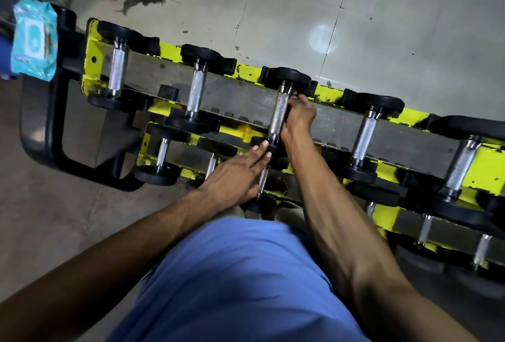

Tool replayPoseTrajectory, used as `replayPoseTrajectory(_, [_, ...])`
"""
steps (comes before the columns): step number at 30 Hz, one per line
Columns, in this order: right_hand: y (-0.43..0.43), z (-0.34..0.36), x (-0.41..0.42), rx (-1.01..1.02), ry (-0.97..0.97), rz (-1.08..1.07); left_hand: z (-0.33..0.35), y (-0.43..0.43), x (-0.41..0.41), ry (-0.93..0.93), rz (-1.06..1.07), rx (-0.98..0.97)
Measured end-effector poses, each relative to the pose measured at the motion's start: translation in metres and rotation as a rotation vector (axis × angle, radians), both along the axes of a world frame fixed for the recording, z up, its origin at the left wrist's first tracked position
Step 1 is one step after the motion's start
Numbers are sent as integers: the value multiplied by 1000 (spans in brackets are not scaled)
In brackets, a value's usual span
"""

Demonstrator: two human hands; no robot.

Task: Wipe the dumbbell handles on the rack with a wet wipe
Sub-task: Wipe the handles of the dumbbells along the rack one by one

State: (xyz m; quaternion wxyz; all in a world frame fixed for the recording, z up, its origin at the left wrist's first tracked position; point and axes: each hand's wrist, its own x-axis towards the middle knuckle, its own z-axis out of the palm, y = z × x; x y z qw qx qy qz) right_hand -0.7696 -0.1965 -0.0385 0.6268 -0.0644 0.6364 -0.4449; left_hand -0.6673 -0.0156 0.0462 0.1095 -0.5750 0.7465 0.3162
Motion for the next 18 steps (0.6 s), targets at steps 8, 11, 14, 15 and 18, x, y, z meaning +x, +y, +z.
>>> replayPoseTrajectory(8, [35, 1, -28, -726, 1056, 581, 1, 0, 1, 5, 0, -2])
replayPoseTrajectory(11, [19, 2, -52, -1066, 1396, 930, 4, 0, -1, -1, -2, 13])
replayPoseTrajectory(14, [-6, 5, -64, -1264, 1557, 1268, 5, -2, -2, -4, -3, 14])
replayPoseTrajectory(15, [-10, 11, -62, -1265, 1591, 1400, 5, -1, -2, -8, -3, 14])
replayPoseTrajectory(18, [-21, 39, -33, -1129, 1724, 1744, 7, -2, -6, -19, -2, 9])
